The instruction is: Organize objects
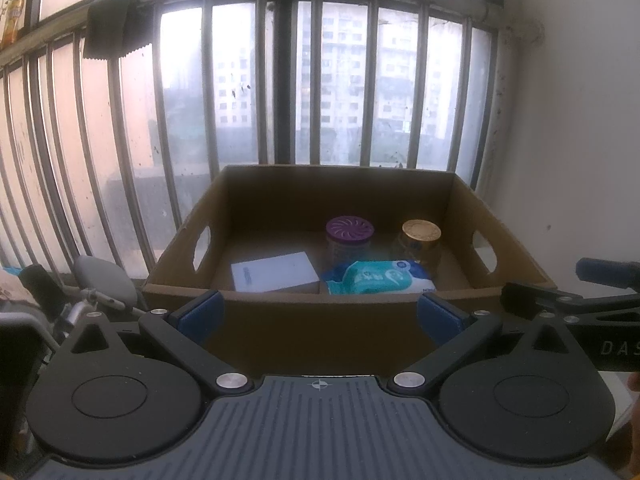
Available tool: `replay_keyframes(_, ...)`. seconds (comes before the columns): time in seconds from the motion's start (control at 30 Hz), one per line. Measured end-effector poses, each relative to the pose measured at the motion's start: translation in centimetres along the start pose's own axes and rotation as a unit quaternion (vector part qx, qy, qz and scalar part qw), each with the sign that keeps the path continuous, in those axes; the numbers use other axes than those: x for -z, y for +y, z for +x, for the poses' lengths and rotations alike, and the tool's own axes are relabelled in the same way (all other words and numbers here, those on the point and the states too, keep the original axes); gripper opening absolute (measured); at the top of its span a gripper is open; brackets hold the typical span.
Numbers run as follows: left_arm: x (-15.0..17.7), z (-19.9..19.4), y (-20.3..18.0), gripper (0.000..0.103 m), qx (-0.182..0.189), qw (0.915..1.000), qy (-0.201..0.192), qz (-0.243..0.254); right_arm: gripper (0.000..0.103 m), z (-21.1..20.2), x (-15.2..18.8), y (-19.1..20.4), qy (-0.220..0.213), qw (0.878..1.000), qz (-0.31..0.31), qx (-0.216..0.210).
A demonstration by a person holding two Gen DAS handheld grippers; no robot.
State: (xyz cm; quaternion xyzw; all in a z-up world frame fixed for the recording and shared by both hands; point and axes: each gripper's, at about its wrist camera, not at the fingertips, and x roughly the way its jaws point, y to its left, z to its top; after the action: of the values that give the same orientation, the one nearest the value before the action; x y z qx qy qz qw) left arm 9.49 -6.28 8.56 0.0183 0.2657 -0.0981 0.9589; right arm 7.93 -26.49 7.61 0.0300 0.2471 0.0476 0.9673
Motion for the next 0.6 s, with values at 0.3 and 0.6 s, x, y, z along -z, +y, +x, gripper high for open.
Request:
replay_keyframes(0.3, -0.05, 0.11, 0.18, 0.103, -0.002, 1.0000, 0.001, 0.000, 0.103, -0.05, -0.01, 0.10, 0.000, 1.000, 0.001, 0.000)
replay_keyframes(0.6, -0.05, 0.12, 0.27, 0.103, -0.004, 1.0000, 0.001, -0.001, 0.103, -0.01, 0.03, 0.17, 0.000, 1.000, 0.000, 0.002)
